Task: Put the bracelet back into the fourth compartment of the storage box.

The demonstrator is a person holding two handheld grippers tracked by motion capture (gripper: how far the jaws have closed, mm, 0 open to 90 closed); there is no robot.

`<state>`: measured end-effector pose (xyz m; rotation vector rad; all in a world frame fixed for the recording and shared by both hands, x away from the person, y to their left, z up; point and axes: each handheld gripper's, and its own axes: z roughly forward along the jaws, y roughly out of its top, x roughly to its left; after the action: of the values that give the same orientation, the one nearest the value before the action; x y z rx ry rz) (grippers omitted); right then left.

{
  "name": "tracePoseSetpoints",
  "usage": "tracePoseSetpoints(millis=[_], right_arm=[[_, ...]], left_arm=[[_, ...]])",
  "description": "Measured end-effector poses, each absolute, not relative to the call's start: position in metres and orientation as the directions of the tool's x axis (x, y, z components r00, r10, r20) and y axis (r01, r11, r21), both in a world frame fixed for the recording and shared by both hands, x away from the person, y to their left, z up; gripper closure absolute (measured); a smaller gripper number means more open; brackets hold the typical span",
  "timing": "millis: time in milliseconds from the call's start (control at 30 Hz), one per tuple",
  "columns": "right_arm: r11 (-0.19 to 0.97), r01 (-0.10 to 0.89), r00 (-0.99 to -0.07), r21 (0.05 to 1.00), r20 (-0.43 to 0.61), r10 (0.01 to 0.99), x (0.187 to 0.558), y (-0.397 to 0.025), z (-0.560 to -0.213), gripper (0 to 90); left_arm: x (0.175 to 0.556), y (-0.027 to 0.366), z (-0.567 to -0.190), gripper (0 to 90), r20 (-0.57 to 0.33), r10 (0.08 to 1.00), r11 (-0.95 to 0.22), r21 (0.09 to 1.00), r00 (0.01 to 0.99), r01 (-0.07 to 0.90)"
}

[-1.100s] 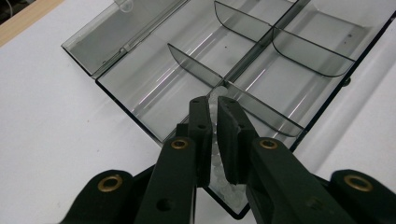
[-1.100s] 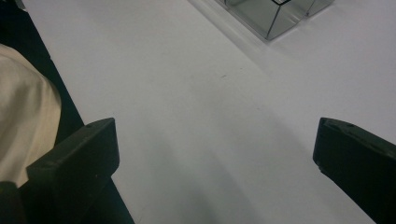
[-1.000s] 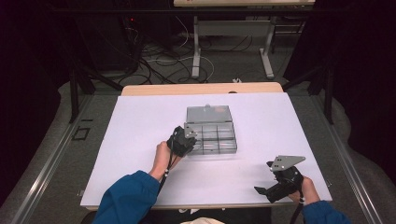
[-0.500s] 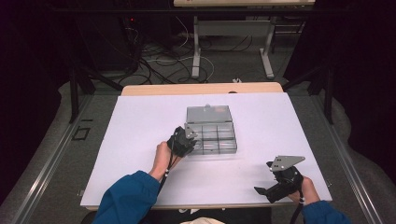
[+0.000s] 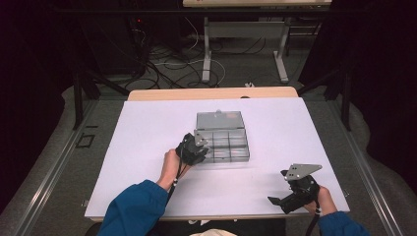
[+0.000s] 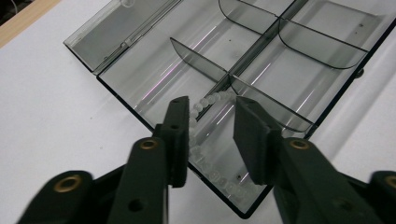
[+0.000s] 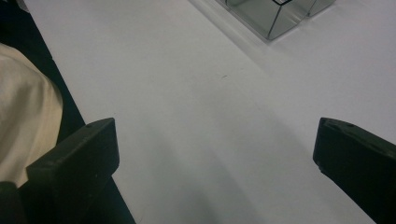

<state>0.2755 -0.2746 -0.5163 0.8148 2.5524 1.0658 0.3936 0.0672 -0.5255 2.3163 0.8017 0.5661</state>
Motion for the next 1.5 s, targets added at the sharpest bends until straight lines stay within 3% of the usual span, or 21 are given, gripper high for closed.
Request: tracePoseSetpoints(millis=[267,733,967,1500], right_arm=[[0.572,0.401,-0.810,0.716,-0.015,0.587,0.276,-0.275,-0.516,0.0],[0.577,0.408,-0.807,0.708,-0.018,0.591,0.275,-0.275,-0.516,0.0],[0.575,0.398,-0.810,0.715,-0.019,0.585,0.275,-0.274,-0.516,0.0],[0.586,0.398,-0.814,0.706,-0.023,0.580,0.275,-0.273,-0.515,0.0]], left_arm=[[0.389,0.066,-0.519,42.2,0.198,0.659,-0.628,0.676,0.725,0.386],[0.376,0.081,-0.503,19.1,0.178,0.664,-0.601,0.705,0.726,0.377],[0.360,0.093,-0.498,7.3,0.158,0.650,-0.620,0.676,0.743,0.399],[0.319,0.120,-0.497,0.3,0.160,0.652,-0.628,0.662,0.741,0.410]])
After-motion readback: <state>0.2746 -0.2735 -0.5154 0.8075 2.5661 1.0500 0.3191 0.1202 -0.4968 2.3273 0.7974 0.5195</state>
